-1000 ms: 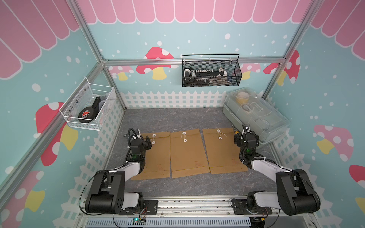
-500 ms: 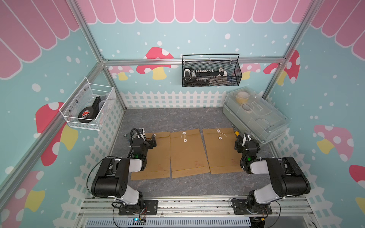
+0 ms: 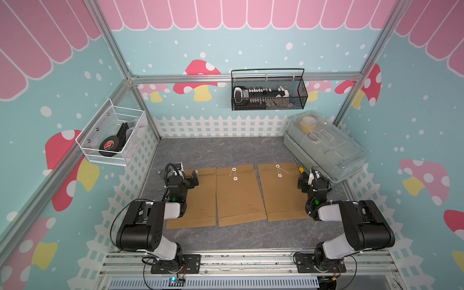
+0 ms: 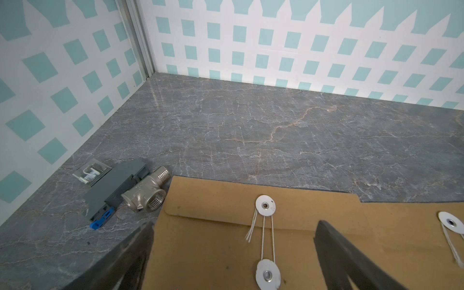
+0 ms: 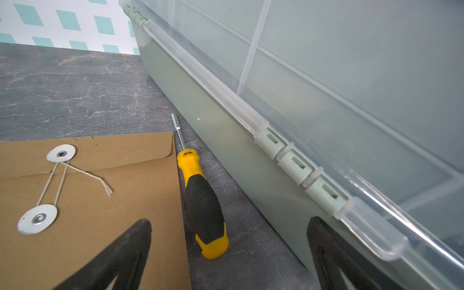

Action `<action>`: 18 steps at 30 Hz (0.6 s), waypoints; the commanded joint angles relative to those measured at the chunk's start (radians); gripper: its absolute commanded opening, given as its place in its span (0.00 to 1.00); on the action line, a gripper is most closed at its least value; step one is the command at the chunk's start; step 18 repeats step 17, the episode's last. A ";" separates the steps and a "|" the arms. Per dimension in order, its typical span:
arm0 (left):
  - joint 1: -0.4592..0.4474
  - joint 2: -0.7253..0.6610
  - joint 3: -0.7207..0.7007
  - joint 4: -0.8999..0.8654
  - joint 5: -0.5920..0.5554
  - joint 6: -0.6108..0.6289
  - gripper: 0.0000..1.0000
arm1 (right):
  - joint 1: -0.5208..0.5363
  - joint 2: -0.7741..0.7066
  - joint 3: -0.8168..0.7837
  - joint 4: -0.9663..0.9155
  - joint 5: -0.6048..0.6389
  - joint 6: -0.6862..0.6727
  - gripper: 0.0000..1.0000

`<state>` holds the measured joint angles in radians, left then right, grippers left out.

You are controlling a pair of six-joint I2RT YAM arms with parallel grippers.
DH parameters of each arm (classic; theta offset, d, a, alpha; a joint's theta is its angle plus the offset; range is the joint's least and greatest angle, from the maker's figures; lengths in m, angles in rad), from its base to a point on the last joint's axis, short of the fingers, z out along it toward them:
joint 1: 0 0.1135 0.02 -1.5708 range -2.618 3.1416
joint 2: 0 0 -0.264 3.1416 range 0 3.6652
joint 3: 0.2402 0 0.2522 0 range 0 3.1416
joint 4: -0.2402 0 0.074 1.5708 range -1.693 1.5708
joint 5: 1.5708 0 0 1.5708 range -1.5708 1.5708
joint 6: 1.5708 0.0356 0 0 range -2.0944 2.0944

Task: Close the mouth of the file bag
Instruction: Reset both arms

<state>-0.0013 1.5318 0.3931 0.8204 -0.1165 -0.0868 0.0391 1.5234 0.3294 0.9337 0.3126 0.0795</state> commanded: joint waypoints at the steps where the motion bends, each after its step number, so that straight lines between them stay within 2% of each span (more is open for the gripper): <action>1: -0.002 -0.004 0.003 0.038 -0.015 0.016 0.99 | -0.003 -0.002 0.001 0.039 -0.010 -0.015 0.99; 18: -0.011 -0.005 0.008 0.026 -0.015 0.030 0.99 | -0.002 -0.005 0.002 0.032 -0.009 -0.015 0.99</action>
